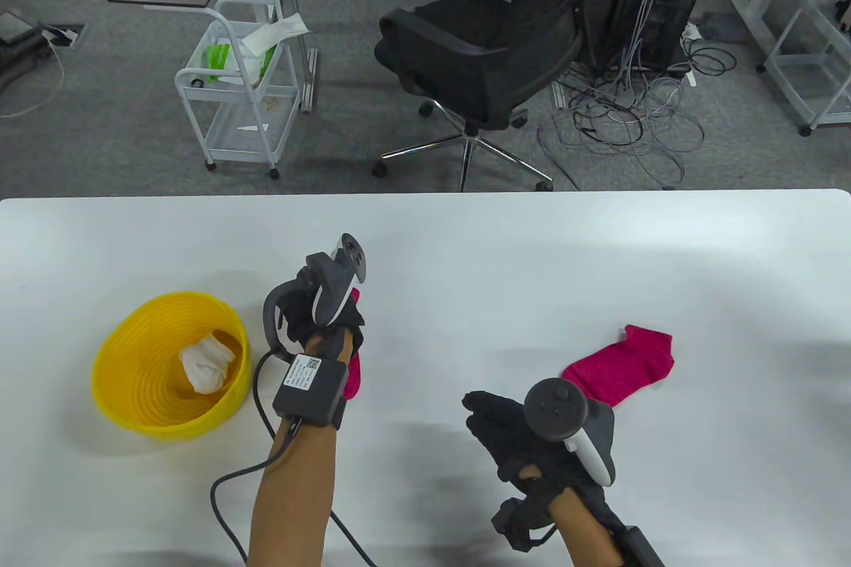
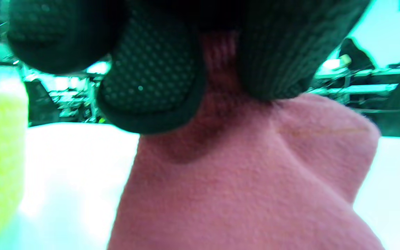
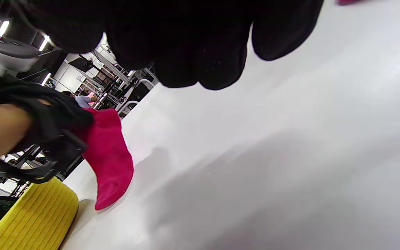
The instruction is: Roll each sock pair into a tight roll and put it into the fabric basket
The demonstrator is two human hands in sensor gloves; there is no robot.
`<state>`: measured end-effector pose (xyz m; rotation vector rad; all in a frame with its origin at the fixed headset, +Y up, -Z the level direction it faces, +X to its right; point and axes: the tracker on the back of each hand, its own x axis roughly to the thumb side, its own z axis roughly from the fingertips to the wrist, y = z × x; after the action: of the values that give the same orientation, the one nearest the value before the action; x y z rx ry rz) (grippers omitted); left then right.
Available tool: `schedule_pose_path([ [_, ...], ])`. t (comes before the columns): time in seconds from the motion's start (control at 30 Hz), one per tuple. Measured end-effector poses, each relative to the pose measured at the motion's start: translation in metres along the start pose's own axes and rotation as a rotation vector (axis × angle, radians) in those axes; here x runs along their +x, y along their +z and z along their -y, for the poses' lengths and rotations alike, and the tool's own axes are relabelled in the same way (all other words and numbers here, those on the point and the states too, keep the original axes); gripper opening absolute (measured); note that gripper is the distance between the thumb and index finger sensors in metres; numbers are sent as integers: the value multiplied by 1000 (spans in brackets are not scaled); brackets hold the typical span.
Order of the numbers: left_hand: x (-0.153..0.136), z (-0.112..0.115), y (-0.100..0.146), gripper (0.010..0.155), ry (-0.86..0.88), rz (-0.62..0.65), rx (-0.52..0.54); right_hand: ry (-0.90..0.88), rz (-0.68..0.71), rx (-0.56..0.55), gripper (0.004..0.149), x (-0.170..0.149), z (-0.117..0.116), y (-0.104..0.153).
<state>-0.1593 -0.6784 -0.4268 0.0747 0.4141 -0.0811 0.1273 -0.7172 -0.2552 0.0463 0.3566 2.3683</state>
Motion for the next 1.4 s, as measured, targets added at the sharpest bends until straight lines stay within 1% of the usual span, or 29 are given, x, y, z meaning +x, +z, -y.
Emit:
schedule_pose_path([
  [0.07,-5,-17,18,44,46,68,48,-1,2,-4,56,0,1,0],
  [0.13,-9,-28,32,44,68,113,67,-3,3,-10,56,-1,2,1],
  [0.23,-18,-55,64,44,110,198,116,-15,-14,-33,55,-8,6,0],
  [0.33,-25,-78,92,44,166,260,148,-24,-30,-45,56,-13,9,-1],
  [0.37,-25,-81,96,44,179,270,150,-25,-32,-47,56,-14,9,-1],
  [0.43,-28,-98,118,44,210,312,185,-25,-35,-53,55,-16,10,-1],
  [0.5,-28,-110,135,44,220,357,220,-28,-35,-62,55,-17,11,0],
  [0.53,-28,-114,143,44,225,379,224,-31,-35,-67,55,-18,12,0],
  [0.63,-24,-124,170,44,293,457,187,-46,-33,-88,55,-18,16,1],
  [0.7,-21,-125,181,44,341,495,137,-59,-40,-111,55,-19,19,1],
  [0.73,-18,-125,187,45,366,508,95,-65,-45,-120,55,-20,20,1],
  [0.77,-15,-123,192,44,397,517,42,-75,-56,-133,55,-22,23,1],
  [0.83,-8,-116,194,44,422,528,-37,-94,-74,-150,55,-26,27,0],
  [0.93,8,-96,188,45,422,534,-151,-142,-116,-173,55,-33,32,-3],
  [1.0,20,-78,181,45,400,530,-213,-153,-135,-174,55,-36,33,-4],
  [1.13,45,-28,160,45,385,492,-301,-129,-134,-178,56,-34,32,-4],
  [1.17,50,-15,155,45,383,471,-312,-121,-130,-179,56,-32,31,-3],
  [1.3,60,17,137,45,383,429,-308,-114,-118,-171,56,-30,29,-3],
  [1.4,64,30,129,46,396,408,-308,-114,-120,-163,56,-29,29,-3],
])
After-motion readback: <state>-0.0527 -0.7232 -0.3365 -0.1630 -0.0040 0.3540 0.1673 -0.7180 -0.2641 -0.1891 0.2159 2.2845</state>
